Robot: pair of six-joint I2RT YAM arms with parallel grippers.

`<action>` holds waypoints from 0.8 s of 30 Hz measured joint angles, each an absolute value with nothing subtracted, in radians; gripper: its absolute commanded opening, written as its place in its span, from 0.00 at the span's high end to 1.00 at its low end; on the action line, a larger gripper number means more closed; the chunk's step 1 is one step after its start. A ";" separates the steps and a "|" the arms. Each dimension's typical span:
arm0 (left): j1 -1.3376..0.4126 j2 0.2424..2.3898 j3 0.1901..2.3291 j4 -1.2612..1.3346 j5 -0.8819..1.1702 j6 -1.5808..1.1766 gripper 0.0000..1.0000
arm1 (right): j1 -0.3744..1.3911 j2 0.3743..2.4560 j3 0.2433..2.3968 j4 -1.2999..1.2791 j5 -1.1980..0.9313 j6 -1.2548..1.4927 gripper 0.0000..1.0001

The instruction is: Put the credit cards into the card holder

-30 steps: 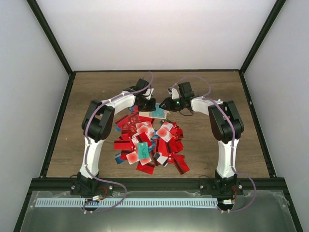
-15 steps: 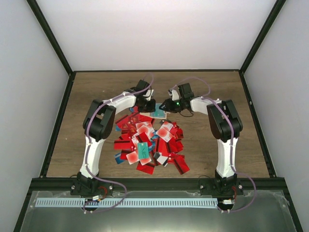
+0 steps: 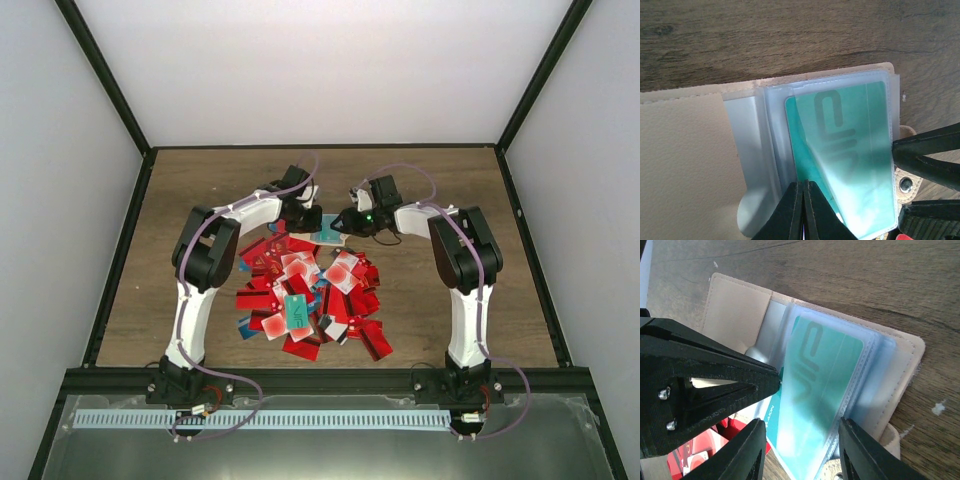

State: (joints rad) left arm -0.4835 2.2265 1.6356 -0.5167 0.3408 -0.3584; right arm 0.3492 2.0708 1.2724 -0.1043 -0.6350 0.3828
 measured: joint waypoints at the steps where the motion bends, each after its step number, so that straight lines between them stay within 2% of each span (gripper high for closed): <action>1: -0.484 2.226 1.636 -0.517 0.340 -0.358 0.96 | 0.349 2.071 1.272 -0.104 -0.635 0.384 0.57; 24: -0.480 2.226 1.636 -0.509 0.353 -0.363 0.96 | 0.344 2.071 1.261 0.001 -0.776 0.432 0.57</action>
State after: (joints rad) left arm -0.4805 2.2265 1.6356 -0.5095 0.3531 -0.3634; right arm 0.3439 2.0708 1.2610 0.0013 -0.7761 0.4320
